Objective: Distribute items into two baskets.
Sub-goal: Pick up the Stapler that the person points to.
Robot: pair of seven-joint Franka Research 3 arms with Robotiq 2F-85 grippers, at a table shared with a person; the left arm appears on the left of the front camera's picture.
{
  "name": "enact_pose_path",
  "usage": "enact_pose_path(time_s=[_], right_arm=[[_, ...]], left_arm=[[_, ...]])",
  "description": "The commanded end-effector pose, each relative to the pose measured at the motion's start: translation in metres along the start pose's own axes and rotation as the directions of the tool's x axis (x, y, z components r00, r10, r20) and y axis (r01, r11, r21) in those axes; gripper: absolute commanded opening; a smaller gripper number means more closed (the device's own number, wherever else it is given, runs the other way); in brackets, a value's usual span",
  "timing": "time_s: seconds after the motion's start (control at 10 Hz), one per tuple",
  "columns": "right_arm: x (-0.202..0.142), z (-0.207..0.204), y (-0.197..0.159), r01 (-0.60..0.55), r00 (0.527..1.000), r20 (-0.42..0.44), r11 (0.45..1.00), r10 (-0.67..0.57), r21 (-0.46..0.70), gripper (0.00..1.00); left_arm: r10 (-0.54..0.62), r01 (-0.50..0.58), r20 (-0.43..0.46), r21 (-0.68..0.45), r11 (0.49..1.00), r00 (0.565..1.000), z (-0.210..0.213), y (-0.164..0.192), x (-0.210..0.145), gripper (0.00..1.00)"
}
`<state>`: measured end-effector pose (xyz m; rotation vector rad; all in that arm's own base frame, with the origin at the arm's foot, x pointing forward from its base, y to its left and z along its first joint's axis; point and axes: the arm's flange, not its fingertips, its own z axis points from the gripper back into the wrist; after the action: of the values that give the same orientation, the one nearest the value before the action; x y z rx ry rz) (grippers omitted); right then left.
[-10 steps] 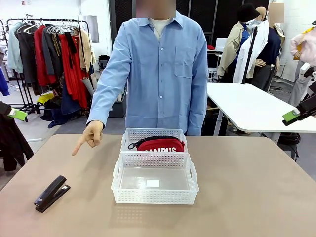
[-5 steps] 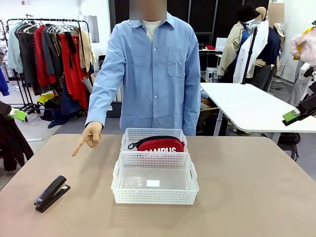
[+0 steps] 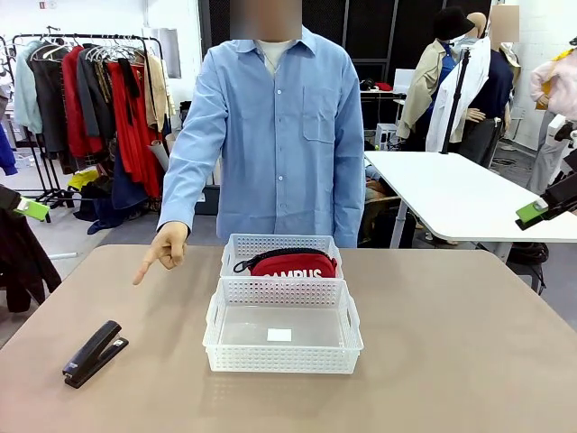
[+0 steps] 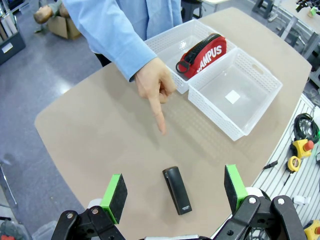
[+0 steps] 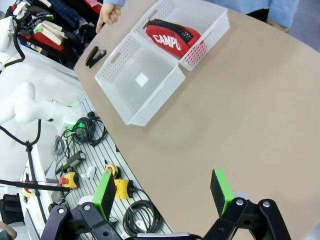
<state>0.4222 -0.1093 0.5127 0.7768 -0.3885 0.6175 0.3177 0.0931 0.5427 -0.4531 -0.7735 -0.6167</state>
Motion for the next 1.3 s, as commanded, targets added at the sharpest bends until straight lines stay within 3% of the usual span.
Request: enact_pose_path(time_s=[0.0, 0.4, 0.8, 1.2], right_arm=[[0.006, 0.003, 0.0, -0.006, 1.0, -0.006, 1.0, 0.006, 0.003, 1.0], [0.006, 0.003, 0.0, -0.006, 1.0, -0.006, 1.0, 0.006, 0.003, 1.0], [0.006, 0.003, 0.0, -0.006, 1.0, -0.006, 1.0, 0.006, 0.003, 1.0], [0.006, 0.003, 0.0, -0.006, 1.0, -0.006, 1.0, 0.006, 0.003, 1.0]], left_arm=[[0.0, 0.0, 0.0, 0.0, 1.0, 1.0, 0.0, 0.0, 0.0, 1.0], [0.048, -0.05, -0.187, -0.005, 0.999, 0.981, -0.03, 0.006, 0.01, 1.0], [0.057, -0.062, -0.36, -0.002, 0.998, 0.931, -0.061, -0.006, 0.007, 1.0], [0.063, -0.064, -0.434, 0.012, 0.998, 0.899, -0.093, -0.004, -0.01, 1.0]])
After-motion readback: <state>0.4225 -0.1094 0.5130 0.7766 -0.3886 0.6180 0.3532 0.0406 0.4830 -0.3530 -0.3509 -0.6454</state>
